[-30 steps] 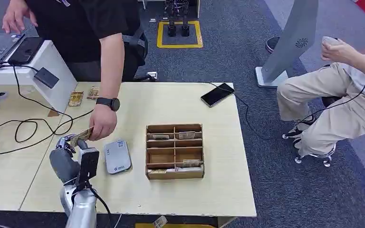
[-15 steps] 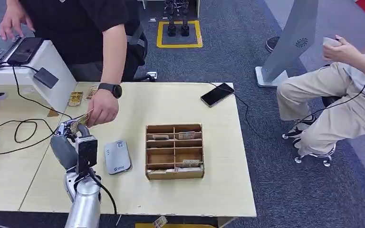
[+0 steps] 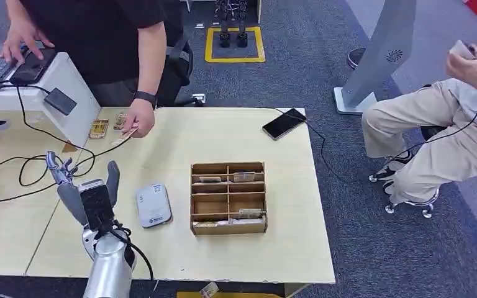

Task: Pass the card to the sensor for recognition and then transmit it.

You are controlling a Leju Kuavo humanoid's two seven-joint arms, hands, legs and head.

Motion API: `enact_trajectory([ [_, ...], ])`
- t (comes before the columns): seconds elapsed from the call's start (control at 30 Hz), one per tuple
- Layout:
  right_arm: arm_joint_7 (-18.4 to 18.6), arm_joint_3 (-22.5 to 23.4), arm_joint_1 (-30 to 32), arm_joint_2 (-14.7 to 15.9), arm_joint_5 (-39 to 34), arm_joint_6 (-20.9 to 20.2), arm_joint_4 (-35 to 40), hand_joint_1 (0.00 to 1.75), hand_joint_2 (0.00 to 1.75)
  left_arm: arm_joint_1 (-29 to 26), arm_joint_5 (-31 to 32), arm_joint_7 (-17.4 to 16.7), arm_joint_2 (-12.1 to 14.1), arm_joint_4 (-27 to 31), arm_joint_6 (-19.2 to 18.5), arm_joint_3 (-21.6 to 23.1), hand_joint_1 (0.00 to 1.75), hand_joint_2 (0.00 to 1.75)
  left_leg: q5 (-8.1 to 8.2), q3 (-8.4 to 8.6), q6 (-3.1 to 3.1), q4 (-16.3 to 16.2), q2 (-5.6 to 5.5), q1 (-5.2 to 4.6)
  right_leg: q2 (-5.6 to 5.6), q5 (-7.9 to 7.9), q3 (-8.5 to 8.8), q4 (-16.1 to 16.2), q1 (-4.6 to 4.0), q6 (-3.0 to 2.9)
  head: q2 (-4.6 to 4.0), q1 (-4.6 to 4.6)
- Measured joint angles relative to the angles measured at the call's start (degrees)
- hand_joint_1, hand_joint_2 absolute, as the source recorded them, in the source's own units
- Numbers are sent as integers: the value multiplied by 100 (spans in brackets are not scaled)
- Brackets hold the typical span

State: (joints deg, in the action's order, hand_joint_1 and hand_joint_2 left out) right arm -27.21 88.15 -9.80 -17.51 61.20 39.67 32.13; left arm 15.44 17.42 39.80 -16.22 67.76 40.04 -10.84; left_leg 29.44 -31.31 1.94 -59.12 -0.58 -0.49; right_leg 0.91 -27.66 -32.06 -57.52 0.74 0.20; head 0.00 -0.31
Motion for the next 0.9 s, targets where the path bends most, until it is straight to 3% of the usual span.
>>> enact_trajectory([
  [0.07, -35, 0, 0, 2, -88, 0, 0, 0, 175, 36, -242, -222, 2, 24, -74, 268, 0, 175, -1, -8, 1, 0, -13, 0, -14, 0, 2, 0, 0, 0, 0, 4],
  [0.13, -99, 0, 0, 2, -197, 0, 0, 0, 175, 7, -808, -471, 33, 208, -392, 604, 0, 175, 0, -10, 1, 0, -14, 0, -17, 0, 2, 0, 0, 0, 0, 2],
  [0.3, -144, 0, 58, 2, -429, 0, 11, 0, 175, -274, -1754, -682, 112, 947, -787, 1284, 0, 175, 1, -10, 1, 0, -9, 0, -11, -2, 0, 0, 0, 1, 0, 2],
  [0.5, -175, 0, 96, 2, -551, 0, 15, 0, 175, -566, -1847, -737, 205, 1507, -1033, 1722, 0, 175, 3, -13, 4, 1, -9, 0, -12, -2, -2, 0, 0, 2, 0, 4],
  [0.7, -120, 0, 131, 2, -778, 0, 57, 0, 175, -1459, -2151, -693, 409, 2302, -2108, 2396, 0, 175, 5, -17, 7, 1, -8, 0, -9, -5, -9, 1, 1, 3, 0, 2],
  [0.9, -81, 0, 152, 2, -833, 0, 122, 0, 175, -1876, -1919, -577, 603, 2717, -2343, 2879, 0, 175, 7, -18, 11, 1, -8, 0, -12, -5, -8, 2, 1, 4, 0, 2],
])
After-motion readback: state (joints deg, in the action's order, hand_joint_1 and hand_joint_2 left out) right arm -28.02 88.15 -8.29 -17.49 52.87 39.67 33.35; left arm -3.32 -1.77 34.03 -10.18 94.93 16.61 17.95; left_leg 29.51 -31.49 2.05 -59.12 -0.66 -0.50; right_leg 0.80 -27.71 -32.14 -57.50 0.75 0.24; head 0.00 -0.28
